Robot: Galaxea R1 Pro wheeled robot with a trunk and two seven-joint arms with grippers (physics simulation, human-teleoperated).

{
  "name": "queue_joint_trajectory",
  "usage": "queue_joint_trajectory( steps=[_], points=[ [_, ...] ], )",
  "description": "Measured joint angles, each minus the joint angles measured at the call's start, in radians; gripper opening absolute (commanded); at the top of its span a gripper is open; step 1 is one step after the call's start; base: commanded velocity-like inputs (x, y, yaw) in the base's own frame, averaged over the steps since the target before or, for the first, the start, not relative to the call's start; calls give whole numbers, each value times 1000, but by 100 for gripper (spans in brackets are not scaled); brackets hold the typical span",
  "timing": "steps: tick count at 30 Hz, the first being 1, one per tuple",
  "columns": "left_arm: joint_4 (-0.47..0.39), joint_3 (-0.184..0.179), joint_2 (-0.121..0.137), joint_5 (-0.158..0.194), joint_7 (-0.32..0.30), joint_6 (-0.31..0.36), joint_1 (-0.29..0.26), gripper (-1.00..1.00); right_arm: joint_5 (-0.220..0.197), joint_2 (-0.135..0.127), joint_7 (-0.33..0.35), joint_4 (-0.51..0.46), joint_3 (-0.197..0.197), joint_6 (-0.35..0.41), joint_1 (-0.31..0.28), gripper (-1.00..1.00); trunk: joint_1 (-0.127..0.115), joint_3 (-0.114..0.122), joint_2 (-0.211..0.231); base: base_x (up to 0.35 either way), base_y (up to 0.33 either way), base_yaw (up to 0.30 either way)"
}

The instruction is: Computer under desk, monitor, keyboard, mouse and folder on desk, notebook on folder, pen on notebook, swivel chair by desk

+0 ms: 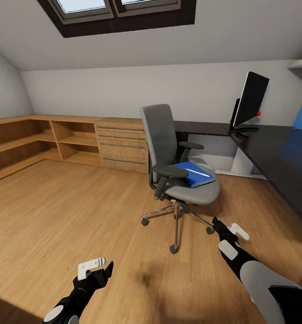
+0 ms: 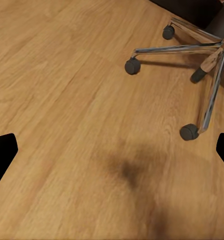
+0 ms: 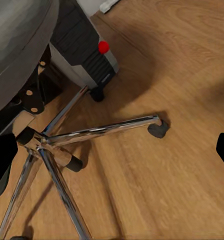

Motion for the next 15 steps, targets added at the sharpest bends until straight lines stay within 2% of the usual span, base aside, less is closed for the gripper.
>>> queue_joint_trajectory(
  steps=[2, 15],
  points=[
    [0, 0, 0, 0, 0, 0, 0, 100, 1, -1, -3, 0, 0, 0, 0, 100, 0, 0, 0, 0, 0, 0],
    [0, 0, 0, 0, 0, 0, 0, 100, 3, 1, 1, 3, 3, -3, 0, 100, 0, 2, 0, 0, 0, -251]
  ],
)
